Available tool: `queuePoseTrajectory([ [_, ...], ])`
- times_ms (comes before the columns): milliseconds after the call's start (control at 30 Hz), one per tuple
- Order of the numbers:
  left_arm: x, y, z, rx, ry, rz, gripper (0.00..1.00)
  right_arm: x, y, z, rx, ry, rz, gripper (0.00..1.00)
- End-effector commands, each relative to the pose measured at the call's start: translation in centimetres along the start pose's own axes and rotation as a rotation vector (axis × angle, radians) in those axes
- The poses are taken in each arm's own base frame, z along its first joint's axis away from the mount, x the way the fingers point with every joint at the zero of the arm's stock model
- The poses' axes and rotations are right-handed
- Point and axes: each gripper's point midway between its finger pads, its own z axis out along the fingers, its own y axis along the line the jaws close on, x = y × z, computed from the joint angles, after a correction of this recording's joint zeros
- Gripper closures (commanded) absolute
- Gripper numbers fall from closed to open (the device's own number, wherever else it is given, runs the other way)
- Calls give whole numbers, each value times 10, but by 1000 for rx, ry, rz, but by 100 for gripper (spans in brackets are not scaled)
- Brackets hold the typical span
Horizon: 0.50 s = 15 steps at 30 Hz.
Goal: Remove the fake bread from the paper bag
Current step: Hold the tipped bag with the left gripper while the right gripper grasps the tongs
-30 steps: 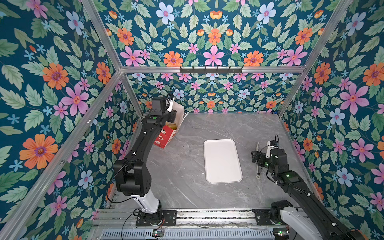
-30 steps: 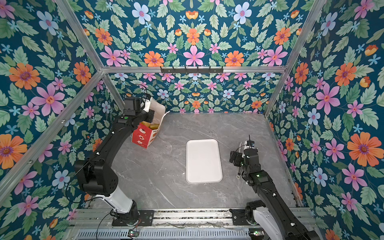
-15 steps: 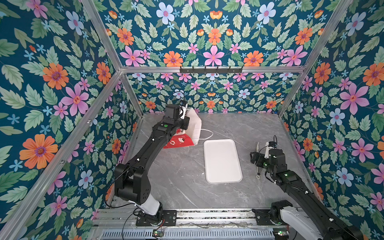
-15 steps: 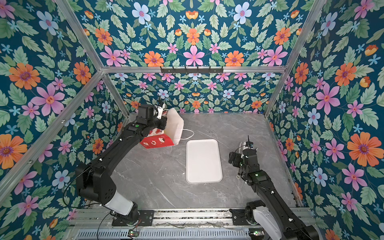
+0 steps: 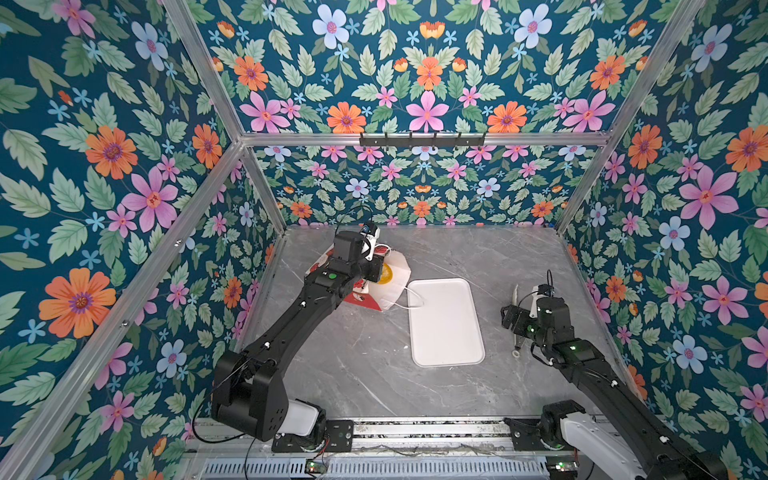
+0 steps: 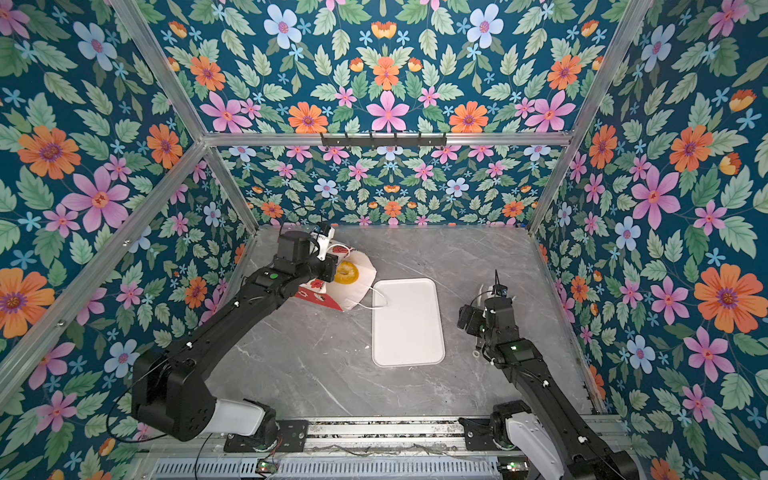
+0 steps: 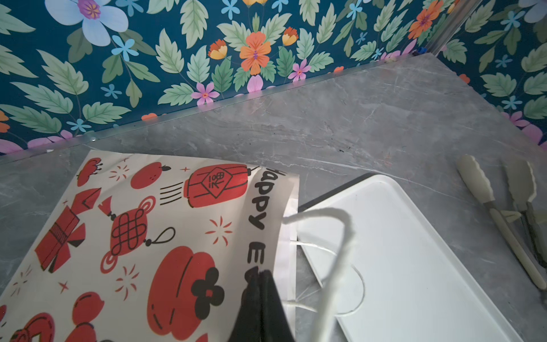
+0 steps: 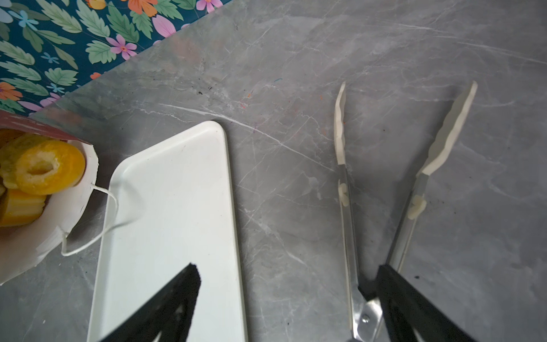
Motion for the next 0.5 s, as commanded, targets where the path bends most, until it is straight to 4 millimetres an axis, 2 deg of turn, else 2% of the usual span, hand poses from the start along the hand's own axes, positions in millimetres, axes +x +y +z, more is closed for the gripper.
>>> queuePoseTrajectory([
  [0, 1, -2, -7, 15, -14, -3, 100, 5, -19, -7, 108, 26, 52, 4],
  [133, 3, -3, -19, 16, -32, 3, 100, 8, -44, -19, 264, 44, 83, 1],
  [267, 3, -3, -32, 8, -55, 14, 100, 8, -44, -23, 288, 100, 81, 1],
  [367, 7, -5, -36, 19, -56, 20, 100, 15, -44, -14, 301, 189, 92, 1],
  [467, 13, -6, -34, 27, -50, 17, 100, 33, -53, 2, 322, 299, 138, 1],
])
